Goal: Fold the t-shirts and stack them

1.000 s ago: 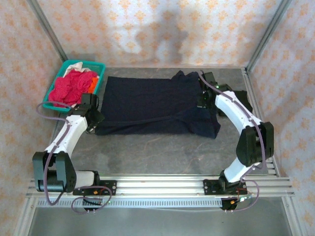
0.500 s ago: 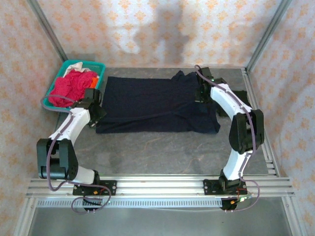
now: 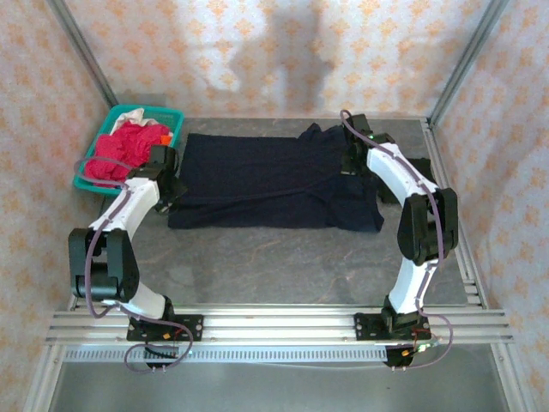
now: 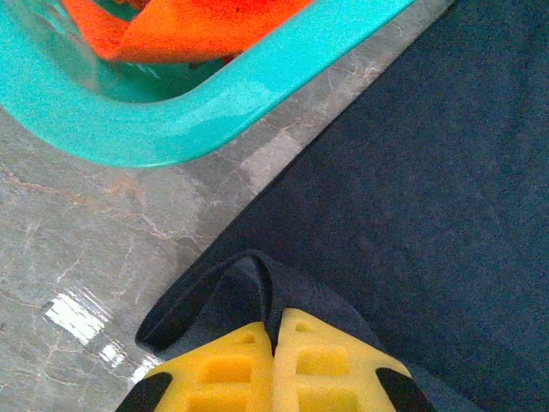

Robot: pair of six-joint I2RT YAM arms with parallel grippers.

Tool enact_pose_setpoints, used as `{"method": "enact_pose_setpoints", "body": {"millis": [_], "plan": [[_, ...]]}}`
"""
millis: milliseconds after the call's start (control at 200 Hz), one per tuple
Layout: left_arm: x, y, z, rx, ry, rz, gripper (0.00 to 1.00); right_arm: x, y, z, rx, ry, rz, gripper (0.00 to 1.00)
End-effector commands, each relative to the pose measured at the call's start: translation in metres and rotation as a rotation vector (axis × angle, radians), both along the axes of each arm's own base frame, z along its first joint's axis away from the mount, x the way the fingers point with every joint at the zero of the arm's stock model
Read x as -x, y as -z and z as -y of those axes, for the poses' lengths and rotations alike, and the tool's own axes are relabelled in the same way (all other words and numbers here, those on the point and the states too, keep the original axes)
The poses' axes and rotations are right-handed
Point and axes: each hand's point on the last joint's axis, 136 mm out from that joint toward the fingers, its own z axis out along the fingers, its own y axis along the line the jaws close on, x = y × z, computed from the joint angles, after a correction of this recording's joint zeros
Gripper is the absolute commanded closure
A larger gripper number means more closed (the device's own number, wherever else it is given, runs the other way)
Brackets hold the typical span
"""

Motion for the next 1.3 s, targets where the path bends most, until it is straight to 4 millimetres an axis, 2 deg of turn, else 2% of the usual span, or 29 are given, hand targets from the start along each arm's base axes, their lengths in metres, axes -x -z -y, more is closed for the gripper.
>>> {"method": "enact_pose_setpoints", "body": {"millis": [0, 150, 350, 726, 1296], "plan": [[-0.013, -0.008, -0.006, -0.054, 0.010, 0.018, 1.00, -0.009, -0.018, 0.017, 0.024, 0.057, 0.072, 1.00], [-0.021, -0.004, -0.006, -0.057, 0.015, 0.009, 1.00, -0.018, -0.015, 0.017, 0.023, 0.061, 0.073, 1.00], [-0.034, 0.003, -0.007, -0.061, 0.022, -0.008, 1.00, -0.028, -0.001, 0.014, 0.022, 0.057, 0.034, 1.00], [-0.055, 0.014, -0.007, -0.061, 0.034, -0.024, 1.00, -0.035, 0.023, 0.012, 0.027, 0.052, -0.010, 1.00], [-0.085, 0.035, -0.010, -0.069, 0.031, -0.040, 1.00, -0.045, 0.044, 0.012, 0.006, 0.067, -0.042, 1.00]]}}
